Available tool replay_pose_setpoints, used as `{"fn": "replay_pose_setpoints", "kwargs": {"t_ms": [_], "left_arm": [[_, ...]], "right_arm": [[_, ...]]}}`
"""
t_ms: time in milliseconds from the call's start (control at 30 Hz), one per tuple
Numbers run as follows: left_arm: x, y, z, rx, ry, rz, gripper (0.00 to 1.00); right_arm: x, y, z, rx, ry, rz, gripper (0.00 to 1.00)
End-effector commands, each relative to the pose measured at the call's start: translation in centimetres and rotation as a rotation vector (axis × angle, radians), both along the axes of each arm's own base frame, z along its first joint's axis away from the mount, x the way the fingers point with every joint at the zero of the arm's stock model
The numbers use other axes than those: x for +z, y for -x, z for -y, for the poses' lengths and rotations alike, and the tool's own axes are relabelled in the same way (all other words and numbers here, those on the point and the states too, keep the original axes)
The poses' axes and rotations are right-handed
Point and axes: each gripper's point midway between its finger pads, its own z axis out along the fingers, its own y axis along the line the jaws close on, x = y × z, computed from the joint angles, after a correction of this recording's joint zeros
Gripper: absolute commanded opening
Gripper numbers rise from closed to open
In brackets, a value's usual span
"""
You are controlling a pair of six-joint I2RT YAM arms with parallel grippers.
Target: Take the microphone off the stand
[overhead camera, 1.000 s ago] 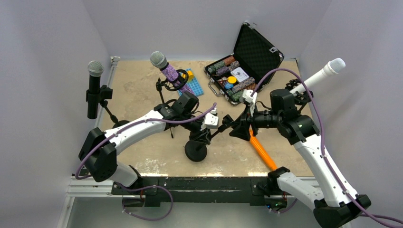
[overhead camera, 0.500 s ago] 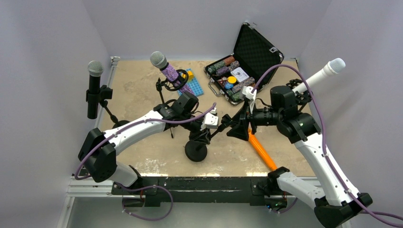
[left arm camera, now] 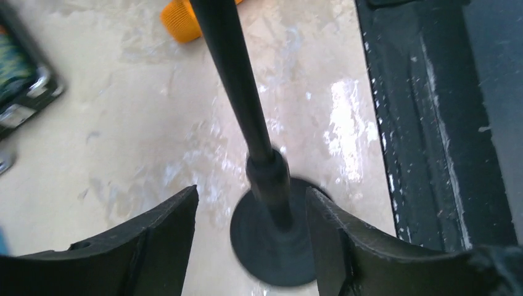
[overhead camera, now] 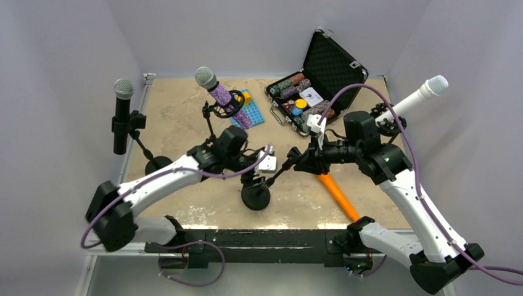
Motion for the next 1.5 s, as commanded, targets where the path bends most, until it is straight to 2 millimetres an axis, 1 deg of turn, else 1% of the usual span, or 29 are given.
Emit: {"fn": "replay_pose_setpoints", "kwargs": {"t_ms": [0,100,133,200,267,300,467,633,767,867,967,1067,1100,1133,1200,1233,1300,1333,1400,1467], "left_arm": [[4.2,-2.1,-1.4,0.156,0.193,0.298,0.7],[3.4,-2.5,-1.9,0.231,0.195,0.301,0.67],[3.5,-2.7,-1.6,0.253,0.212,0.302,0.65],[3.8,-2.8,-0.9,0.281,0.243,0.301,0.64],[3.6,-2.8,-0.1,0.299,0.26,0.269,0.63],[3.6,-2.8,0.3,0.307,0.267,0.253,0.61],[2.7,-3.0,2.6,0.329,0.265,0.193,0.56],[2.2,-3.2,4.5,0.309,0.257,0.163,0.49],[1.8,-4.0,5.4,0.305,0.238,0.169,0.43],[2.2,-4.4,6.0,0.314,0.252,0.159,0.4],[2.3,-4.2,6.2,0.306,0.258,0.142,0.35],[1.8,-3.6,6.2,0.272,0.246,0.099,0.33],[1.8,-3.2,6.2,0.248,0.244,0.081,0.31],[1.8,-2.8,6.2,0.226,0.243,0.064,0.25],[1.9,-2.7,6.1,0.201,0.233,0.063,0.08],[1.7,-3.3,5.7,0.228,0.218,0.096,0.0],[1.9,-5.2,4.9,0.313,0.209,0.197,0.0],[2.2,-6.3,4.3,0.355,0.201,0.274,0.0],[3.1,-8.8,3.1,0.468,0.187,0.426,0.0],[4.0,-10.8,2.3,0.547,0.182,0.56,0.0]], "right_arm": [[1.2,0.4,1.5,-0.153,-0.015,-0.009,0.0],[-0.1,-1.3,3.1,-0.44,-0.021,-0.163,0.0],[-0.4,-1.5,3.4,-0.484,-0.022,-0.202,0.0],[-0.8,-1.8,3.5,-0.536,-0.036,-0.263,0.0],[-0.8,-2.5,3.7,-0.578,-0.064,-0.3,0.0],[-0.6,-2.8,3.9,-0.596,-0.077,-0.313,0.0],[-0.3,-4.0,4.5,-0.672,-0.124,-0.368,0.0],[-0.2,-4.0,4.6,-0.687,-0.154,-0.399,0.0],[-0.8,-3.6,4.5,-0.676,-0.152,-0.407,0.0],[-0.9,-3.5,4.5,-0.664,-0.15,-0.396,0.0],[-0.8,-3.2,4.3,-0.63,-0.153,-0.38,0.0],[-0.6,-2.8,3.8,-0.577,-0.158,-0.37,0.0],[-0.5,-2.5,3.5,-0.539,-0.162,-0.365,0.0],[-0.4,-2.2,3.2,-0.502,-0.163,-0.363,0.0],[-0.5,-2.1,3.1,-0.491,-0.162,-0.361,0.0],[-0.6,-2.4,3.4,-0.52,-0.159,-0.363,0.0],[-0.4,-3.4,4.2,-0.621,-0.154,-0.377,0.0],[0.0,-3.8,4.5,-0.669,-0.164,-0.404,0.0],[0.9,-4.3,4.2,-0.68,-0.186,-0.469,0.0],[1.5,-4.6,3.5,-0.66,-0.204,-0.524,0.0]]}}
